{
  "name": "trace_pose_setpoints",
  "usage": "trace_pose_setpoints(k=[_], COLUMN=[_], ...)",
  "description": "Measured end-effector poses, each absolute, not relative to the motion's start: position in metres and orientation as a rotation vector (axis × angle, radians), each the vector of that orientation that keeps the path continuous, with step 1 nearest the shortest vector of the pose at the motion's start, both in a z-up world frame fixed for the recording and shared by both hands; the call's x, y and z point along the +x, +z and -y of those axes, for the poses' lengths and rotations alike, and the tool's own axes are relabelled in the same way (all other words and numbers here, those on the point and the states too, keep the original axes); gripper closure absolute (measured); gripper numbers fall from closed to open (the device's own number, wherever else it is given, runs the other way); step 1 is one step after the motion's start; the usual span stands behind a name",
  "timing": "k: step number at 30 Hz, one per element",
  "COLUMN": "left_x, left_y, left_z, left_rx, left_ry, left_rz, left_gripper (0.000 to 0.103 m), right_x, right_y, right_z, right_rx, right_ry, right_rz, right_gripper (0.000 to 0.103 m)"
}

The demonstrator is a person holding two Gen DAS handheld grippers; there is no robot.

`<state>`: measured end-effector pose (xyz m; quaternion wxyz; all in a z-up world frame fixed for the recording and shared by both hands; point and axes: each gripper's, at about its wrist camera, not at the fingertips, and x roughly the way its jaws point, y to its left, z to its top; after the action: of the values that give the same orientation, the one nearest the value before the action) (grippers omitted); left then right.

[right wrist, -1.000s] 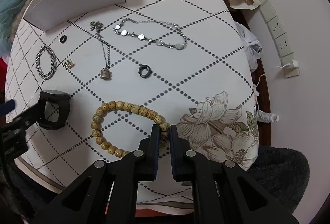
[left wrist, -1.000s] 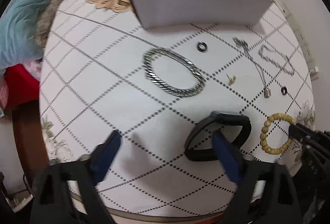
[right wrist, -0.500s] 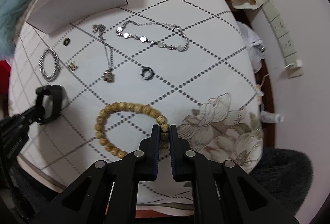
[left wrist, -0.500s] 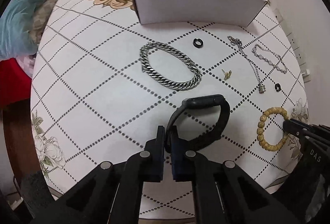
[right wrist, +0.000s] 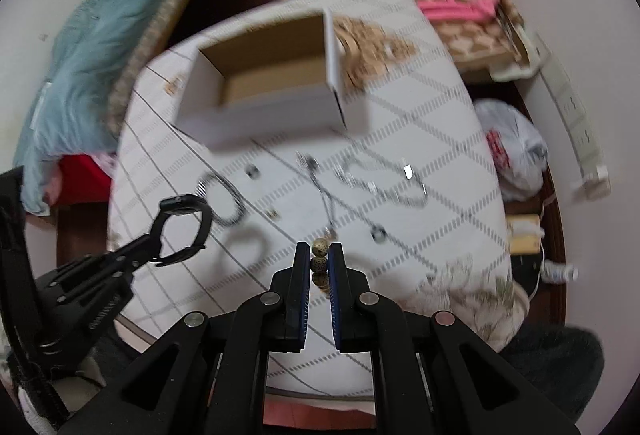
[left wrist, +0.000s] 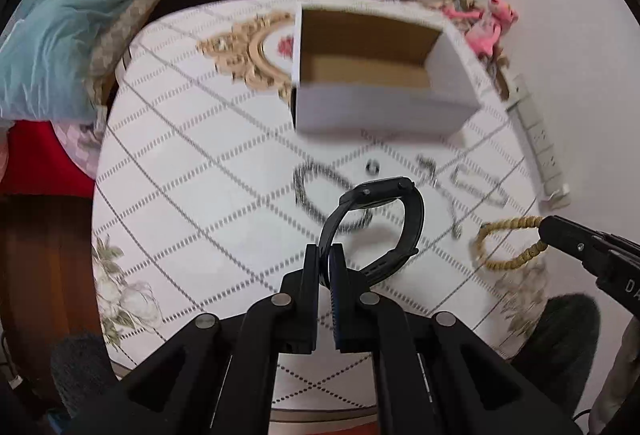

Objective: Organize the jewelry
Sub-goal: 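Carry both items into the white box and open both grippers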

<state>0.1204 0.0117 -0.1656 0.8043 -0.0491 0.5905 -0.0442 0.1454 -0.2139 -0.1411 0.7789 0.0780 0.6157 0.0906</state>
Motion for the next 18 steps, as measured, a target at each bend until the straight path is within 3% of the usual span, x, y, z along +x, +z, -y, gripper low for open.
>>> trace_pose_setpoints(k=[9,18], left_x=[0.199,0.274], left_y=[-0.124,-0.148], left_z=[-0.009,-0.007], left_rx=[-0.158,-0.180], left_ry=[-0.105,-0.117], left_rz=[-1.175,-1.239], left_gripper=[0.100,0.100], right_x=[0.220,0.307], right_y=[-0.079,-0.107], right_z=[0.196,0.176], right_rx=[0.163,0.123], right_ry=[0.268,0.269], right_rz=[-1.210,-1.271], right_gripper=[0.094,0.094])
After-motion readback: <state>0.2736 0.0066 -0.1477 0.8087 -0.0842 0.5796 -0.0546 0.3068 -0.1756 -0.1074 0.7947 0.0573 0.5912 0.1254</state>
